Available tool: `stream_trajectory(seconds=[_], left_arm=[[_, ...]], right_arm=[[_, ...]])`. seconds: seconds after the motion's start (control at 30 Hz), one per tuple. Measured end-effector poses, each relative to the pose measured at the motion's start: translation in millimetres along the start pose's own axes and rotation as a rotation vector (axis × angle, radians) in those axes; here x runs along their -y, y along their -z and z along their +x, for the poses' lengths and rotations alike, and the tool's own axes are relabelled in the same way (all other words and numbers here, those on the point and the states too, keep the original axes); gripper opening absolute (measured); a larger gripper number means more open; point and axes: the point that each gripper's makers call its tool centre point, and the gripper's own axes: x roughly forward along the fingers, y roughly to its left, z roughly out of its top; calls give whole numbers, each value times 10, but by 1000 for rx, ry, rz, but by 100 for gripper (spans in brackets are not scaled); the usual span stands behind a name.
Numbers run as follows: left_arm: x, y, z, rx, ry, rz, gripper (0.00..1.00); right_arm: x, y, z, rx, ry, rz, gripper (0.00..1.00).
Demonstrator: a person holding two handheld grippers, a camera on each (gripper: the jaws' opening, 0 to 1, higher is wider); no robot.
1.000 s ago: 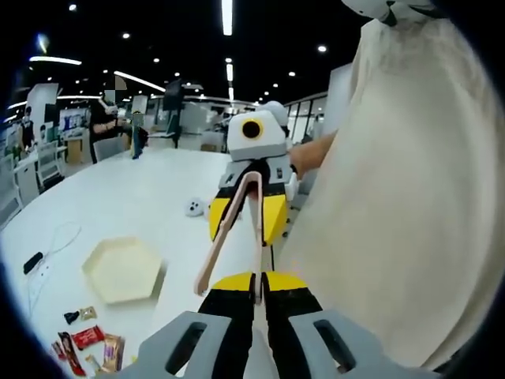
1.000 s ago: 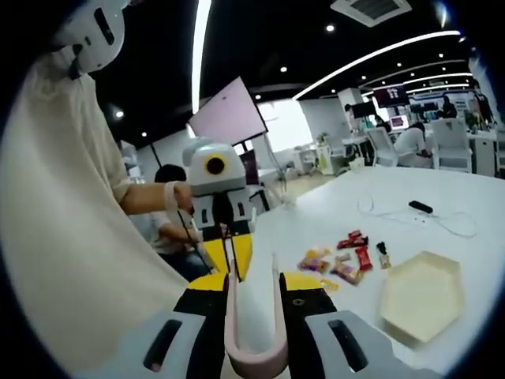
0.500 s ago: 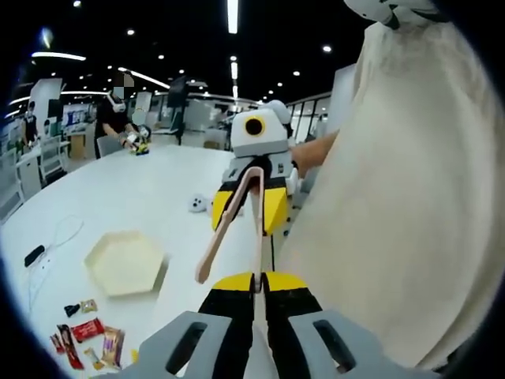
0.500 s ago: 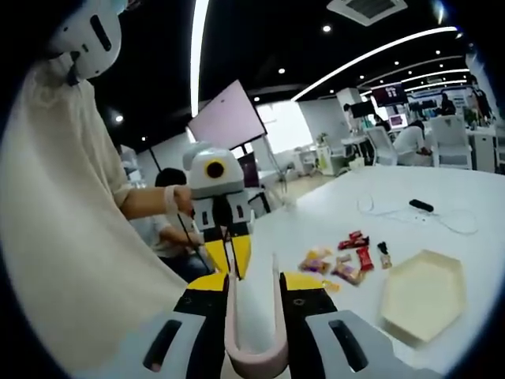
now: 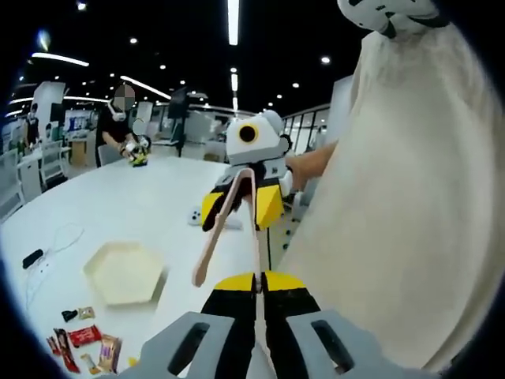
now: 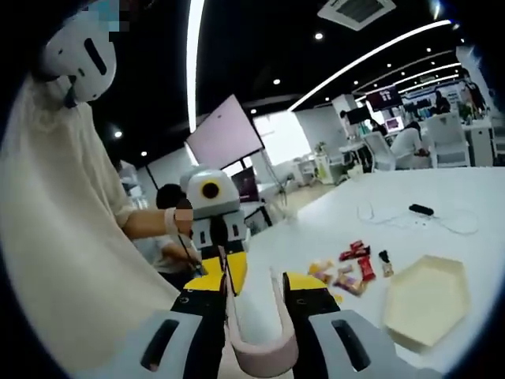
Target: Place the target food into the container with the food tongs after gripping and lifting it, then release it inside without dropping or visibly crushing the food.
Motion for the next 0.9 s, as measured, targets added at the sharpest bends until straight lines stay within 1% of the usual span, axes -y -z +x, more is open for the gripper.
stream_trajectory(seconds=[0.1, 0.2, 0.27, 0.3, 0.37, 0.6, 0.67, 0.8, 0.9], left_arm=[[-3, 7, -8, -2, -1, -2, 0], [14, -5, -5, 4, 9, -2, 0], [16, -9, 2, 6, 11, -1, 0], [17, -13, 6, 8, 13, 0, 0], [22, -22, 12, 12, 16, 0, 0], [50, -94, 40, 40, 31, 10, 0], [48, -94, 48, 36, 32, 14, 0], [48, -83, 64, 29, 36, 14, 0], [53, -103, 77, 33, 39, 10, 0]], right_arm=[[-22, 11, 38, -16, -11, -14, 27], [-69, 57, 100, -58, -32, -46, 28], [-89, 74, 116, -75, -42, -67, 30], [-89, 107, 133, -100, -43, -87, 31], [-89, 125, 143, -114, -45, -105, 31], [-99, 124, 175, -122, -58, -111, 30], [-100, 126, 182, -125, -57, -123, 30], [-89, 148, 175, -130, -57, -121, 30], [-89, 124, 174, -115, -59, -112, 31]])
